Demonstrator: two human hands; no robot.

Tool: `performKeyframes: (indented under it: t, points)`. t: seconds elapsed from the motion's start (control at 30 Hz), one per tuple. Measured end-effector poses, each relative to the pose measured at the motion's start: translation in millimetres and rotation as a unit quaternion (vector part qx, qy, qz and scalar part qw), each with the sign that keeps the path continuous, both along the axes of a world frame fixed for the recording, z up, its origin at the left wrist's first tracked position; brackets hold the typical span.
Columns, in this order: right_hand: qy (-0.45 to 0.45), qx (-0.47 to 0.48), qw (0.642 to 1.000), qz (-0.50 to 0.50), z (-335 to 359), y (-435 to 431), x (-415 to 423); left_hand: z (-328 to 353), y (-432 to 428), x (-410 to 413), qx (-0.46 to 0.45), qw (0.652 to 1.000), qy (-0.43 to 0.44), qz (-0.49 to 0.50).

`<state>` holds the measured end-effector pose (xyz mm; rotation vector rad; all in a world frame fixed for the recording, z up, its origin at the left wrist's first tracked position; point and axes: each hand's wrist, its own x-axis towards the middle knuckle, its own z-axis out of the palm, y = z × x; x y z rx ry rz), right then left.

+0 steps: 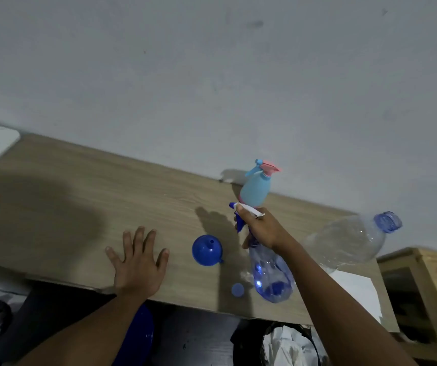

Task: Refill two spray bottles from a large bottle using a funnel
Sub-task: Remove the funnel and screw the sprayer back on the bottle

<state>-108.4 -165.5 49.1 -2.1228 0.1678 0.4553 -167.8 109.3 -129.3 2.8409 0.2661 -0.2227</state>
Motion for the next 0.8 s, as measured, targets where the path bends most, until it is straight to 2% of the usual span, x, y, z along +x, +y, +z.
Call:
performKeyframes:
  t: [0.2,0.4,0.5,0.6,0.7,0.8]
  points:
    - [0.092,-0.085,0.991,0.046,-27.3,1.3,15.6,-3.9,1.1,1.5,0.026,1.000,-0.001,0.001]
    - [0.068,-0.154,0.985,0.045,-33.9,2.5,22.3,-2.4,0.9,1.4,0.020,1.000,0.006,-0.002]
    - [0.064,-0.117,0.991,0.006,-24.2,2.4,16.4,-1.6,1.1,0.7,0.016,1.000,0.003,-0.001]
    - [0.012,-0.023,0.996,-0.087,-9.6,-0.2,5.8,0.1,0.9,-0.2,0.019,1.000,0.011,-0.005]
    - [-0.089,0.045,0.985,-0.138,7.4,-3.0,-1.2,2.4,0.5,-1.1,0.028,0.999,0.015,-0.011]
    - [-0.207,0.023,0.971,-0.120,26.3,-1.8,5.1,0.6,3.1,2.6,0.040,0.998,0.019,-0.052]
